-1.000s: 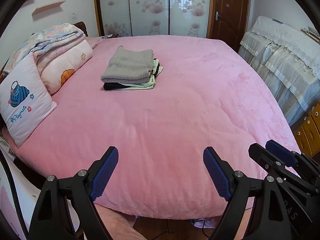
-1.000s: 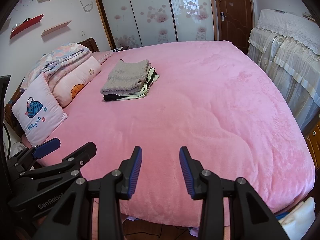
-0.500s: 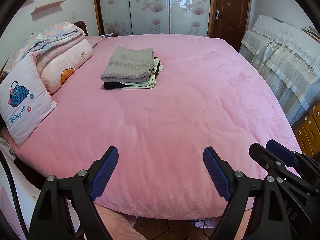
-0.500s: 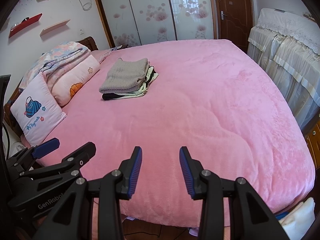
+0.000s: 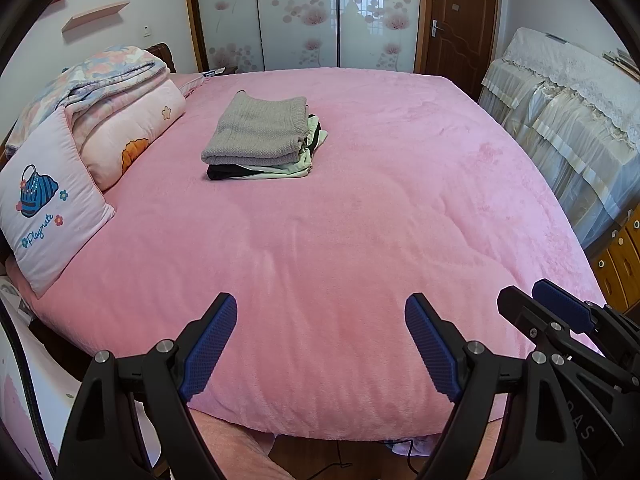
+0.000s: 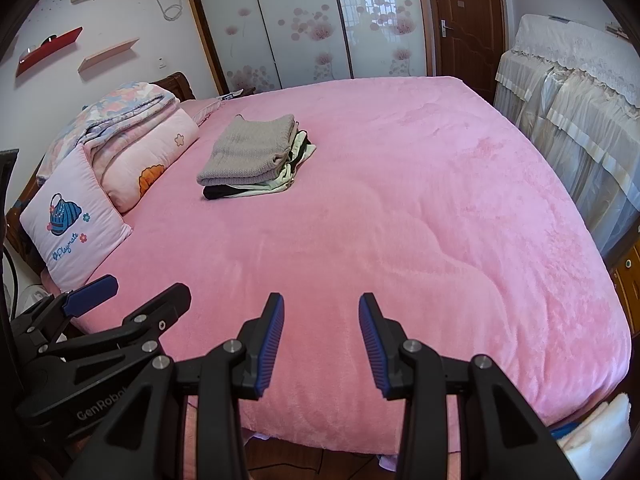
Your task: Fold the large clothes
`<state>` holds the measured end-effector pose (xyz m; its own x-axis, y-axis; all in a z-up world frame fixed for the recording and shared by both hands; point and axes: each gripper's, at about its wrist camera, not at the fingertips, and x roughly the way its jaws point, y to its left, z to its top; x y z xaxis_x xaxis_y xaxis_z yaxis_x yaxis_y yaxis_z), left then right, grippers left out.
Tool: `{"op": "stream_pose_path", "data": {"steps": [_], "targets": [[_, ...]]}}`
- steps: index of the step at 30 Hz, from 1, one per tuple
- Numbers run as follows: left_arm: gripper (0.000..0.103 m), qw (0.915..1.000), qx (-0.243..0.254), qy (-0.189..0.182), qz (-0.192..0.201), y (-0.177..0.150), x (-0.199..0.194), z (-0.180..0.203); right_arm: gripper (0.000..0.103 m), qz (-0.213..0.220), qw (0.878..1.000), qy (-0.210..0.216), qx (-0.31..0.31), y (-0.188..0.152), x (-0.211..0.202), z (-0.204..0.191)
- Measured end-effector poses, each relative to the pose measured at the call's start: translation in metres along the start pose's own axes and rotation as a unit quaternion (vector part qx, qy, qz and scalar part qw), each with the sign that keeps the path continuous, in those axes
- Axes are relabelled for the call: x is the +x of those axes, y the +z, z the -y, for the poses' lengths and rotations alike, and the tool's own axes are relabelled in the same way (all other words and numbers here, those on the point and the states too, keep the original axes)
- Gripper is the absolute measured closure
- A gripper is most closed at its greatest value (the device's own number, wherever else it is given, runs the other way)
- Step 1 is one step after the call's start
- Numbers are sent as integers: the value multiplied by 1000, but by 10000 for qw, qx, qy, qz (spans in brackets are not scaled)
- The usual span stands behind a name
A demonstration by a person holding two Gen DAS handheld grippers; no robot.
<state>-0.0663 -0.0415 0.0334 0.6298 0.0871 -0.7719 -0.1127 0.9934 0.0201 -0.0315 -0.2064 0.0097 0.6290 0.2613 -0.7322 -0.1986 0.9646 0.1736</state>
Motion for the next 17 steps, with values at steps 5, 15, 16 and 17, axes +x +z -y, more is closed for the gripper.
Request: {"op": "stream_pose_path", "data": {"steps": [5, 15, 16, 17], "targets": [[19, 10000, -21, -23, -68, 2, 3, -3, 64, -22, 10000, 2, 10, -1, 2, 1], [19, 9999, -6, -10, -146, 4, 9, -4, 64, -64, 10000, -19, 36, -2, 5, 0], [19, 9999, -4, -9, -143, 4, 9, -4, 64, -66, 10000, -19, 37, -2, 5, 0], [19, 9999, 0, -6, -144, 4, 9, -4, 64, -66, 10000, -20, 35, -2, 5, 1]]}}
